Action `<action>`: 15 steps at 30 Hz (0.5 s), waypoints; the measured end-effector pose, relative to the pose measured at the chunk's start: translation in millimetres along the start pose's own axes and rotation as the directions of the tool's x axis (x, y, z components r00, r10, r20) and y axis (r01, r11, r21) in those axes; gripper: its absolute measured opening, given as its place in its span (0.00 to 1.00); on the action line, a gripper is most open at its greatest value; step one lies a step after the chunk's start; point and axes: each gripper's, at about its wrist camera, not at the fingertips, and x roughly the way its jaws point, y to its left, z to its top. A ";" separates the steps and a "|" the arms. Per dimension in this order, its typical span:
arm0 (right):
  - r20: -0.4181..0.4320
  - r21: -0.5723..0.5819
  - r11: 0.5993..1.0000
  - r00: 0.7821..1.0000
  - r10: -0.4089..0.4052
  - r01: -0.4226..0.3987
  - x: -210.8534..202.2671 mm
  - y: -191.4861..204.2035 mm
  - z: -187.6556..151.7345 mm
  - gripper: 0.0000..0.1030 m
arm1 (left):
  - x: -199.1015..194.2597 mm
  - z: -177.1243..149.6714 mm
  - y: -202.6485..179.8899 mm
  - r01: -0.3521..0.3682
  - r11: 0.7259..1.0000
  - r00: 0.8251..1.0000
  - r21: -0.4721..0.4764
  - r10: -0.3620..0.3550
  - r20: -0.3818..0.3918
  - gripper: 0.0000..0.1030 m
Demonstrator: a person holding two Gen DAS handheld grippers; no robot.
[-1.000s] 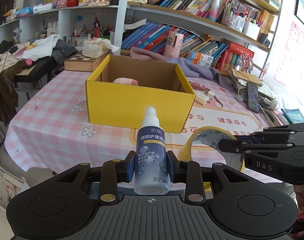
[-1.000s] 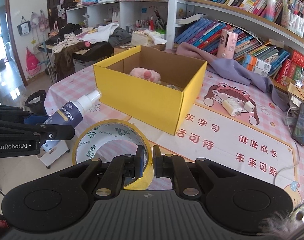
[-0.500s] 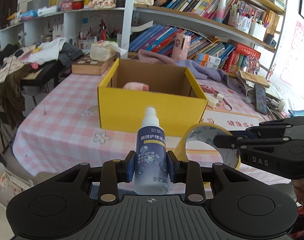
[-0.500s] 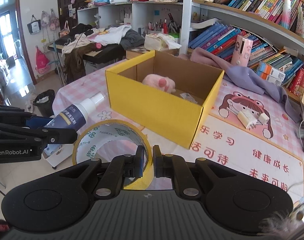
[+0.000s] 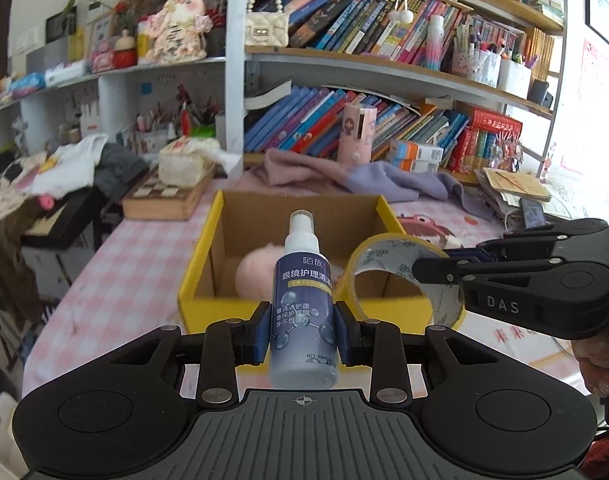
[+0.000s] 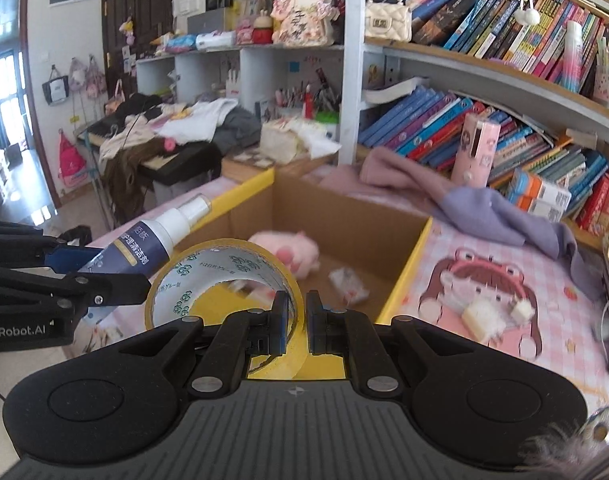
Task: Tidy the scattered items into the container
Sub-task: 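Carry the spray bottle and tape roll toward the yellow box with both tools, then lower the bottle and tape into the yellow box and open both grippers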
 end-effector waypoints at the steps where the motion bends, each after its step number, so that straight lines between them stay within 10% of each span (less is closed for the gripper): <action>1: 0.004 -0.004 1.000 1.000 -0.005 0.005 6.2 -3.7 4.1 0.08 | 7.7 6.0 0.6 0.004 1.000 1.000 0.003 -0.003 -0.004 0.30; 15: -0.113 -0.268 0.964 0.993 -0.036 0.004 116.2 -25.9 26.6 0.09 | 144.2 68.6 19.9 0.042 0.995 0.982 0.091 -0.025 -0.187 0.30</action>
